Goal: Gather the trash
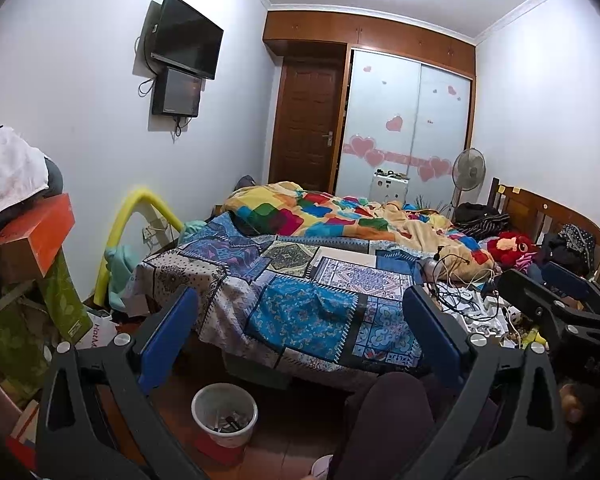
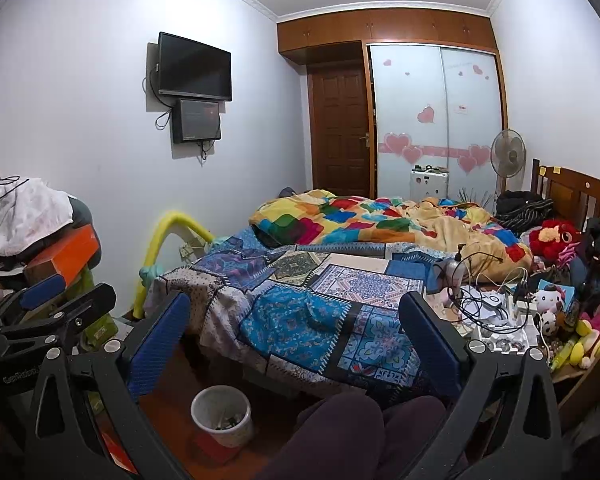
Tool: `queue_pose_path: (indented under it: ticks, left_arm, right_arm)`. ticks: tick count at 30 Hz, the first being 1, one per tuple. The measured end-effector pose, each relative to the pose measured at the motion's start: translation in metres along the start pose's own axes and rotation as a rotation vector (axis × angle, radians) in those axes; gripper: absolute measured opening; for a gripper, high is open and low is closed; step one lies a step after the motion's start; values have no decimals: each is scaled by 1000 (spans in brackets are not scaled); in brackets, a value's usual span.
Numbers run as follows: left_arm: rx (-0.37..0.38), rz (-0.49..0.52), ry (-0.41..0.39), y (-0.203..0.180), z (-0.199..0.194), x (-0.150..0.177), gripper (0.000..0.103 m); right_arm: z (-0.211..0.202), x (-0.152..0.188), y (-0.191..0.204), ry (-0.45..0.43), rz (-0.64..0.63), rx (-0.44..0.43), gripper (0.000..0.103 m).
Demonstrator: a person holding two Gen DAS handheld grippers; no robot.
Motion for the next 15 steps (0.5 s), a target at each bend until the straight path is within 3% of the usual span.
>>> queue_pose_path:
  ticks: [15]
  left_arm:
    - [-2,0,9,-14,0,2,103]
  right_arm:
    - [-1,0,2,6,6,3,103]
Point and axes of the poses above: each gripper's, at about its wrist camera, not at the fingertips, and z roughly the way its jaws point, y to its left, x to its underside, the point moved 5 cm from there along z, roughly the way its jaws point, and after that the axes turned 9 degrees about -x, right-handed, at the moved point
